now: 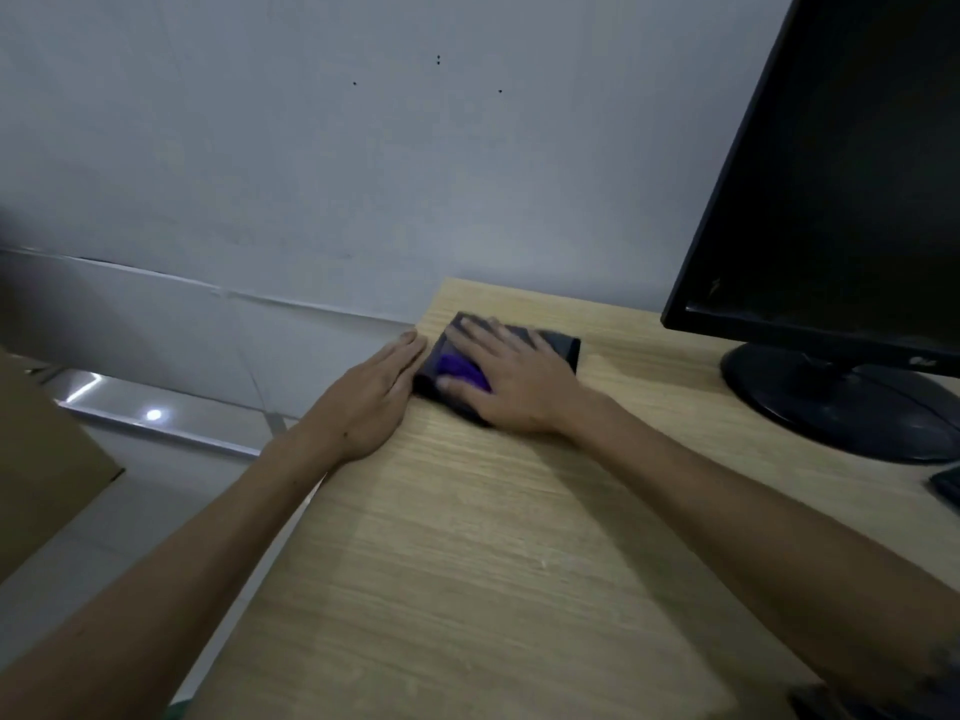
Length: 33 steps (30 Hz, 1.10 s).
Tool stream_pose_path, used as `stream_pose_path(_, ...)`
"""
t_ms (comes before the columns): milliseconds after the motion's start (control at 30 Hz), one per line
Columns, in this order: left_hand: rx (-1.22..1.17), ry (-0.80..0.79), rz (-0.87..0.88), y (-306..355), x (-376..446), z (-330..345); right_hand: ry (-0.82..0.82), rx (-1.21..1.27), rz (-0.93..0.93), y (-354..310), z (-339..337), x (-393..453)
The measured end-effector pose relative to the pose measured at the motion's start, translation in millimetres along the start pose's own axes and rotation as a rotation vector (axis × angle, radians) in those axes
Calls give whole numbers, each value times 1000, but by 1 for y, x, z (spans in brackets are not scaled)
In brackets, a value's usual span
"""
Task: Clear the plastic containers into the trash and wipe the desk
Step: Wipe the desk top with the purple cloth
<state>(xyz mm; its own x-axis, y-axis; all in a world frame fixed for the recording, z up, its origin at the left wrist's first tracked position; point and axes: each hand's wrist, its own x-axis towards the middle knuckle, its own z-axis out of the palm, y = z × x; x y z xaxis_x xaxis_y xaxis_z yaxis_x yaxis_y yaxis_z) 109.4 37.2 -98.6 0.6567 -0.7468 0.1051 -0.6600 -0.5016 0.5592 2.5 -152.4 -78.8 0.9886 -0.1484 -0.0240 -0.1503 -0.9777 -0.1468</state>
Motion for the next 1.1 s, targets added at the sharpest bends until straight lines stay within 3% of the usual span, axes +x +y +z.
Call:
stream_pose_path(100,6,-15,4,1,-1,1,-15,0,-143,2,2,-52)
stream_pose_path(200,57,-25,-4,3,-3,0,-54,2,-149,26,-6,-84)
stream_pose_path(400,85,-21,-8,5,-2,1,32,-25,201,92,-10,-69)
stream_pose_path(567,70,-5,-2,7,1,1,31,34,407,90,-13,-8)
stream_pose_path(800,-77,56,-24,30,-15,-8,38,10,193,28,-2,3)
stream_pose_path(1000,-95,52,-53,32,-30,-10,20,24,-72,-28,7,-71)
stream_pose_path(1100,11,-10,-41,39,-44,-6,-9,18,-197,-33,8,-123)
